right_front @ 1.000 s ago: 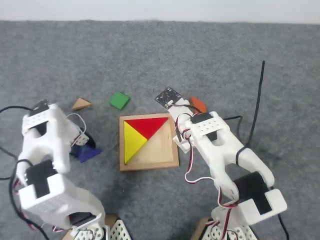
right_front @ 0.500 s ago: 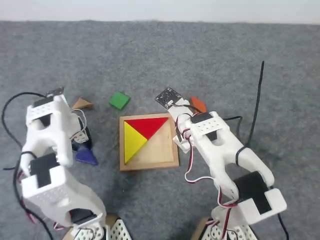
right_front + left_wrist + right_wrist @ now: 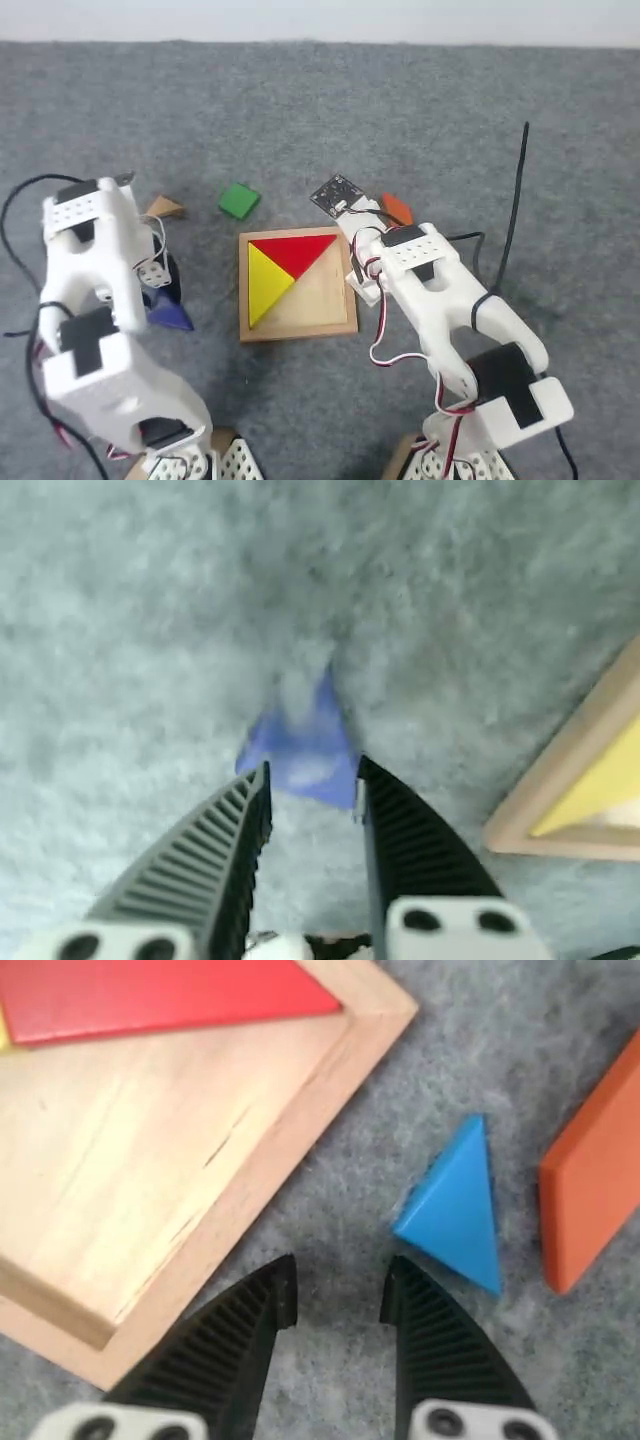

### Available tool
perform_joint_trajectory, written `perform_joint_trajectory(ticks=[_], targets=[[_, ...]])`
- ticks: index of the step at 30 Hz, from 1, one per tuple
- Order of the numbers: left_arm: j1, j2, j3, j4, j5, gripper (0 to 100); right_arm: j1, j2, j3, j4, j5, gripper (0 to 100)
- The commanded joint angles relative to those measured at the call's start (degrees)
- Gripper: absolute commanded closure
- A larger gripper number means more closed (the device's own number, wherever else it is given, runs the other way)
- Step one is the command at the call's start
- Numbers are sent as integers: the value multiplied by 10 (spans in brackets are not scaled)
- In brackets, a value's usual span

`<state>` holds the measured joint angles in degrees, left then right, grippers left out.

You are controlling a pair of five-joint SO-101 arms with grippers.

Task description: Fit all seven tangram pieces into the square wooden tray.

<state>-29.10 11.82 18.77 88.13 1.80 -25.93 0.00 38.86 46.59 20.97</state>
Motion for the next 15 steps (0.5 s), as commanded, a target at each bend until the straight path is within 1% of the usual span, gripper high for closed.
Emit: perform_joint_trajectory(ticks=[1, 6, 8, 11, 15], targets=[[-25, -74, 22, 12, 53, 813, -4, -8, -18, 8, 6, 843], [-110, -119, 55, -20, 56, 787, -4, -8, -18, 8, 6, 843], [-127, -118, 76, -32, 58, 761, -4, -8, -18, 8, 6, 843], [-114, -105, 110, -64, 61, 727, -4, -8, -18, 8, 6, 843], [-69, -46, 116, -85, 62, 723, -4, -8, -18, 8, 6, 843]])
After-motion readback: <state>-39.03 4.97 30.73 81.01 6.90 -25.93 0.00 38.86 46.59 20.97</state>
